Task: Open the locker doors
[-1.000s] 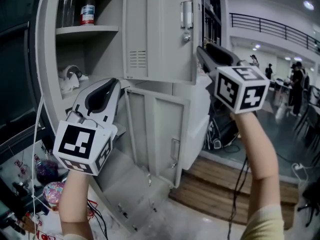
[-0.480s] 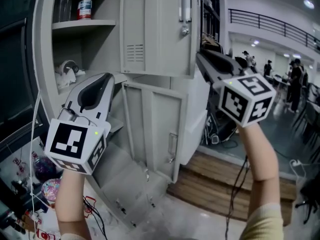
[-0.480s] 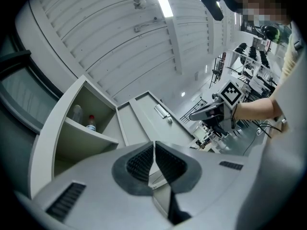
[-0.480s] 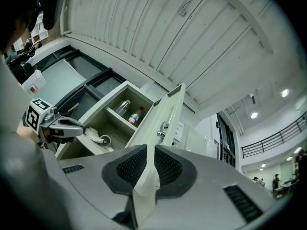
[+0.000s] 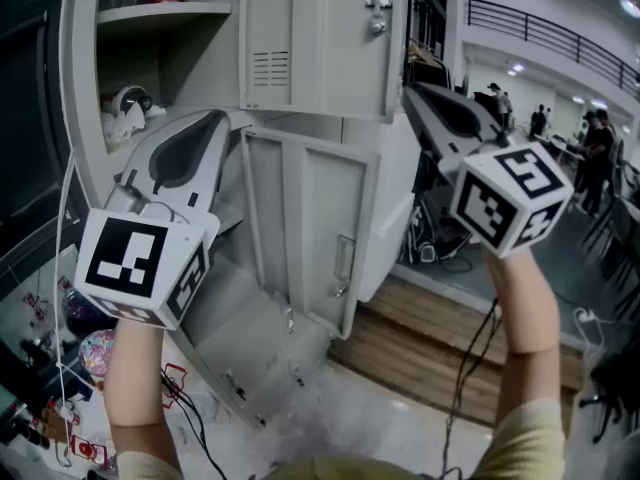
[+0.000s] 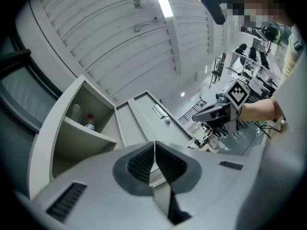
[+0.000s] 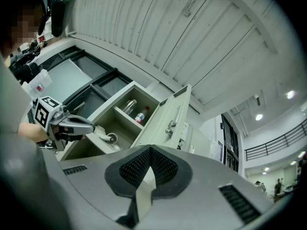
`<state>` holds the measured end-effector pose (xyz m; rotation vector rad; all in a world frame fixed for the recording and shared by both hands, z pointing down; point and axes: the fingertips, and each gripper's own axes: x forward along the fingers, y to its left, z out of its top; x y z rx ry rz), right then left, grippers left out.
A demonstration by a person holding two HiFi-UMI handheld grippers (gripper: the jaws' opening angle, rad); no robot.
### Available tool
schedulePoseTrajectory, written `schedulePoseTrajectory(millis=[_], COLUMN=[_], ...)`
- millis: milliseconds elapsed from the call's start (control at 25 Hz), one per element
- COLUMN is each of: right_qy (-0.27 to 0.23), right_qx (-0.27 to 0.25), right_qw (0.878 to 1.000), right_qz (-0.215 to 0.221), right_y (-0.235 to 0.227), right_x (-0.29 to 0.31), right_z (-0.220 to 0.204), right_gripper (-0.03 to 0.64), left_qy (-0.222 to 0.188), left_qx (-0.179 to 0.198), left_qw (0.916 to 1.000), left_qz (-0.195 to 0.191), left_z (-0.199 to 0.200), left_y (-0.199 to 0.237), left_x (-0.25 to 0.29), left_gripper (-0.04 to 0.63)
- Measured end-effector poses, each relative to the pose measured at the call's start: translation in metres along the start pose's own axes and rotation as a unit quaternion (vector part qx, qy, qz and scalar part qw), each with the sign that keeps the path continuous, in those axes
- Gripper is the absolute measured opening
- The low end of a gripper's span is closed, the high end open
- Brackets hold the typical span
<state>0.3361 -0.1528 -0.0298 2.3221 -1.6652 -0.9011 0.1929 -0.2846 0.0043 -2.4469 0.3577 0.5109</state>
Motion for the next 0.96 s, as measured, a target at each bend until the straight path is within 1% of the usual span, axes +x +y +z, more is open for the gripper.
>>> schedulePoseTrajectory(millis=[280,560,760,960], right_qy=[0.003,-0.003,-0.004,0.001], right_qx=[0.01,0.032,0.039,0.05], right_qw=[1.0,0.999,0.999,0.998], right_qz=[0.016,0.015,0.018,0.026], right_y=[0.007,0.004,0.008,0.014], right_x=[-0.005,-0.012,-0.016,-0.019], right_z=[-0.006,-0.015,-0.019,-0.022], right_gripper=[0.003,0.003,0.003,0.003], left_qy=[0.002,0.005,0.003,0.01], left_qx=[-0.003,0.004,0.009,0.01], left_qw=[1.0,1.0,1.0,0.9999], left_qz=[0.003,0.003,0.001,0.002], left_z=[0.001,0.003,0.007,0.006], left_y=[-0.001,-0.002,-0.005,-0.006], left_x=[-0.002,-0.002,-0.007,-0.014], left_gripper=[0.005,0.005,0.005,0.005])
